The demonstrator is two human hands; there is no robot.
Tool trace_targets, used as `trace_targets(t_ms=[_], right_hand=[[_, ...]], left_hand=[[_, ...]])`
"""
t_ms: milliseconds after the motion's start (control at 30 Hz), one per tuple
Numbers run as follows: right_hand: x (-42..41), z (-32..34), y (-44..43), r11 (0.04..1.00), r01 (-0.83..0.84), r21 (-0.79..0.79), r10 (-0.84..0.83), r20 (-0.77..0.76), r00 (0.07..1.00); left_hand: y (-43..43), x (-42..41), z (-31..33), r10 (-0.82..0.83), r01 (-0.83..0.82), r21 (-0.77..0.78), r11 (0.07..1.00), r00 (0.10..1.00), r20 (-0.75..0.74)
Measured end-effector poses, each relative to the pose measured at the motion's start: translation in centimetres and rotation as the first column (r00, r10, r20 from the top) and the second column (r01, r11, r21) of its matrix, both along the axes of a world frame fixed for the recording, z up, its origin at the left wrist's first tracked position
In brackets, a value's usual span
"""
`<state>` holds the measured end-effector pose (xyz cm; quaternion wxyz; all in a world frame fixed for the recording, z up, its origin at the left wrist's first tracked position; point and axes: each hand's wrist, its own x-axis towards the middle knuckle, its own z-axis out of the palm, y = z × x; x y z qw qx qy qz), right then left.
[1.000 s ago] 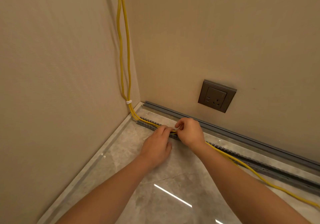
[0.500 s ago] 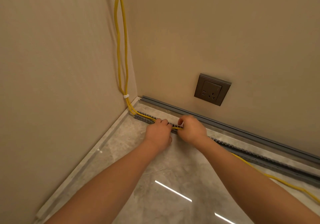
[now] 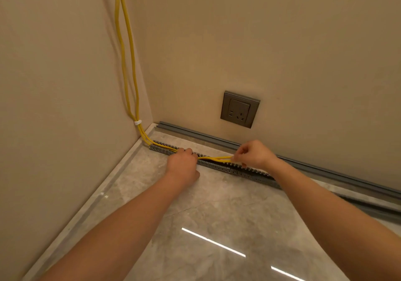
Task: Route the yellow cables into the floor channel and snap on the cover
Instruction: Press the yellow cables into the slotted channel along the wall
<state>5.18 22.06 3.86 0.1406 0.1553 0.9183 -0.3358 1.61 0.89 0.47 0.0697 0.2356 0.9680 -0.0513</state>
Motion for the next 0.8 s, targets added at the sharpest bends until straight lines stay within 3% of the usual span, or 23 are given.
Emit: trace_targets(t_ms=[167, 267, 533, 800], right_hand=[[-0.3, -0.3, -1.3, 0.935, -0.053, 0.352, 0.067, -0.027, 0.997], [-0.3, -1.0, -2.2, 0.87, -0.093, 0.485, 0.118, -0.022, 0.993], [-0.1, -2.2, -2.2, 0.906, -0.05, 0.421, 0.072, -0.038, 0.997], [0.2, -2.8, -1.9, 0.93, -0.042, 0.366, 0.06, -0.039, 0.997]], left_hand=[[-0.1, 0.5, -0.4, 0.002, -0.002, 0.015, 1.0, 1.0, -0.009], [-0.3, 0.4, -0.9, 0.006, -0.007, 0.025, 1.0, 1.0, 0.029], [0.4, 0.4, -0.5, 0.054, -0.07, 0.1, 0.992, 0.986, 0.159], [2.5, 0.5, -1.0, 0.116, -0.113, -0.029, 0.993, 0.983, 0.145]])
